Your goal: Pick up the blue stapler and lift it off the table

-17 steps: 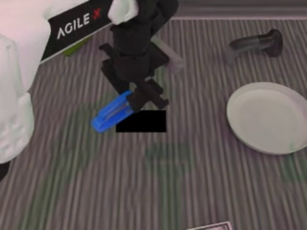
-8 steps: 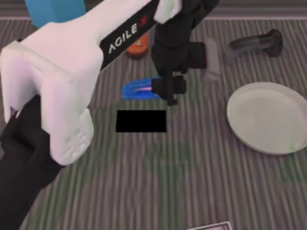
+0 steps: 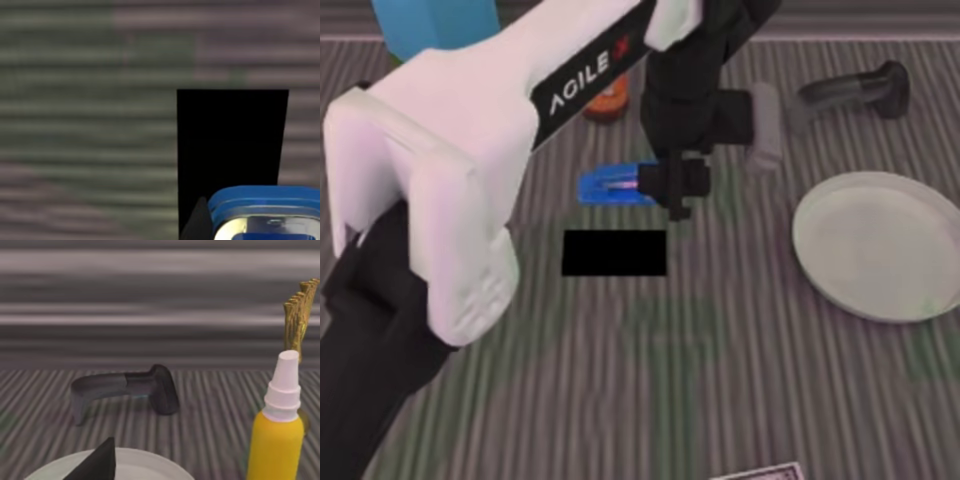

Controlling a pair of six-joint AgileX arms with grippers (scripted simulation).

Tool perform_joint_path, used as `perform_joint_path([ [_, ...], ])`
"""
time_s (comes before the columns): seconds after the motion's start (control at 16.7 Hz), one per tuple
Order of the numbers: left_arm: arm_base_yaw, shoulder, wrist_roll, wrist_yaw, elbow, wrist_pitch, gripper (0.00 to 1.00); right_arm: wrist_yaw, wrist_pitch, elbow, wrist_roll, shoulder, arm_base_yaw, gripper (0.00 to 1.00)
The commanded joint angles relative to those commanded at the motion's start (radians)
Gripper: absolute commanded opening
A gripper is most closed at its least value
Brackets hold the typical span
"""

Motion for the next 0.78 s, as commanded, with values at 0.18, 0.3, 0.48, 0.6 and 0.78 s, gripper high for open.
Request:
perform_joint_path([
  [0.18,0.010,-0.019,0.010,-0.001,-0.102,0.092,0.00,0.000,0.000,0.000,0.000,0.000,0.000,1.00],
  [0.3,0.021,-0.033,0.020,-0.001,-0.211,0.178,0.00,0.000,0.000,0.000,0.000,0.000,0.000,1.00],
  [0.48,0.037,-0.055,0.037,0.001,-0.391,0.318,0.00,0.000,0.000,0.000,0.000,0.000,0.000,1.00],
  [0.6,0.045,-0.068,0.047,0.001,-0.473,0.396,0.00,0.000,0.000,0.000,0.000,0.000,0.000,1.00],
  [0.78,0.050,-0.074,0.054,0.002,-0.517,0.440,0.00,0.000,0.000,0.000,0.000,0.000,0.000,1.00],
])
